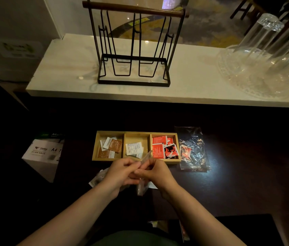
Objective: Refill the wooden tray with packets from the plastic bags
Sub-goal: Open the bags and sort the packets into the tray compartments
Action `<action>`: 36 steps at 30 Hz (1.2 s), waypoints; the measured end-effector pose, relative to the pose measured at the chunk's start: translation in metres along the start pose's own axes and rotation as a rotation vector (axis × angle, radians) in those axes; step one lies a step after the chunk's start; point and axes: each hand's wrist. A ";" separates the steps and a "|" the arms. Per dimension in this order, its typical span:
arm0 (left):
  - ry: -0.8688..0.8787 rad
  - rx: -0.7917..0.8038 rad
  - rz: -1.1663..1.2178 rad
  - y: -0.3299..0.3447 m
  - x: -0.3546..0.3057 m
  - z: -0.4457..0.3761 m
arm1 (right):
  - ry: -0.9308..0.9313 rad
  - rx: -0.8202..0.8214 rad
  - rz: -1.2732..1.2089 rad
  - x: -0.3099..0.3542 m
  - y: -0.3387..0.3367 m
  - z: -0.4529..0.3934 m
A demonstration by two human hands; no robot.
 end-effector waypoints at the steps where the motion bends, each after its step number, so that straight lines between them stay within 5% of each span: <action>1: -0.011 0.005 0.012 0.000 0.000 0.000 | 0.019 0.045 -0.047 0.001 0.000 0.002; 19: 0.210 -0.122 -0.203 0.016 0.011 0.001 | 0.281 0.145 -0.391 0.001 -0.007 0.006; 28: 0.309 -0.134 -0.605 0.025 0.017 -0.004 | 0.361 -0.086 -0.393 -0.001 0.004 0.011; 33: 0.245 -0.059 -0.250 0.026 0.019 -0.002 | 0.371 -0.019 -0.532 0.001 -0.002 0.009; 36: 0.118 -0.058 0.010 0.018 0.015 -0.002 | 0.413 -0.119 -0.615 -0.003 -0.014 0.002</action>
Point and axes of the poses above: each hand's wrist, its own z-axis away from the middle knuckle, its own y-axis out of the palm, x = y × z, and after that the axes turned 12 degrees about -x, right-handed
